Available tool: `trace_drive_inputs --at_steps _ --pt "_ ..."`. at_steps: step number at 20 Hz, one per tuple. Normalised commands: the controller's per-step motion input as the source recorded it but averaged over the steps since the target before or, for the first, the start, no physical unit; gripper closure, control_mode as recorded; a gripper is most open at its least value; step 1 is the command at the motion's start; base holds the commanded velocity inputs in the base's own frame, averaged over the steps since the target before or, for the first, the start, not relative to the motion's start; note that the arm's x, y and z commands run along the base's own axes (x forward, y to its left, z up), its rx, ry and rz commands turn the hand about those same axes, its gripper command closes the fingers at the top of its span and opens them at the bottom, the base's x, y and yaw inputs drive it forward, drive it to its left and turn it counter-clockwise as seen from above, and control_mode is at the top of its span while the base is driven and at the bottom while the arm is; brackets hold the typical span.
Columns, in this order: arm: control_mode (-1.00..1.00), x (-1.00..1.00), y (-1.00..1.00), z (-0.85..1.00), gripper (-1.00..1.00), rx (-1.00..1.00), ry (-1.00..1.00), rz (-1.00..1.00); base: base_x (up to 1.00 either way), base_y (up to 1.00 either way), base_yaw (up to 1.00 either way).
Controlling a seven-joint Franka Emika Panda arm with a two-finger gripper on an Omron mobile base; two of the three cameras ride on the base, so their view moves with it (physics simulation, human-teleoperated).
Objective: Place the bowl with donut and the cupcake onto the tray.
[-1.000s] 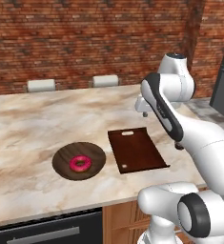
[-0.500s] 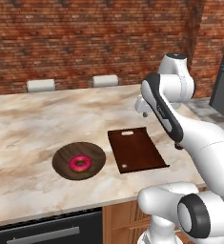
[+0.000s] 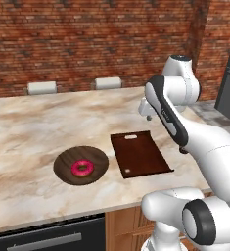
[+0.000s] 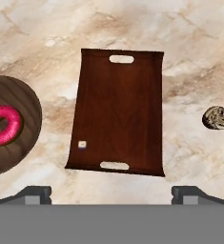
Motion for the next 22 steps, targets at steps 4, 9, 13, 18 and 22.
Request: trace_drive_inputs --at_steps 4,9,13,18,22 --pt "-1.0 0.0 0.04 -0.13 -1.0 0.01 0.0 0.0 0.0 0.0 0.0" --pt "-1.0 0.0 0.1 -0.1 -1.0 0.07 0.0 0.0 0.0 0.0 0.0" --pt "-1.0 0.0 0.37 -0.14 -1.0 0.08 0.05 0.0 0.0 0.0 0.0" --pt "-1.0 0.0 0.49 -0.11 -1.0 0.02 0.17 -0.01 0.0 0.0 0.0" --pt "-1.0 0.0 0.21 -0.03 -1.0 0.07 0.26 -0.01 0.0 0.0 0.0"
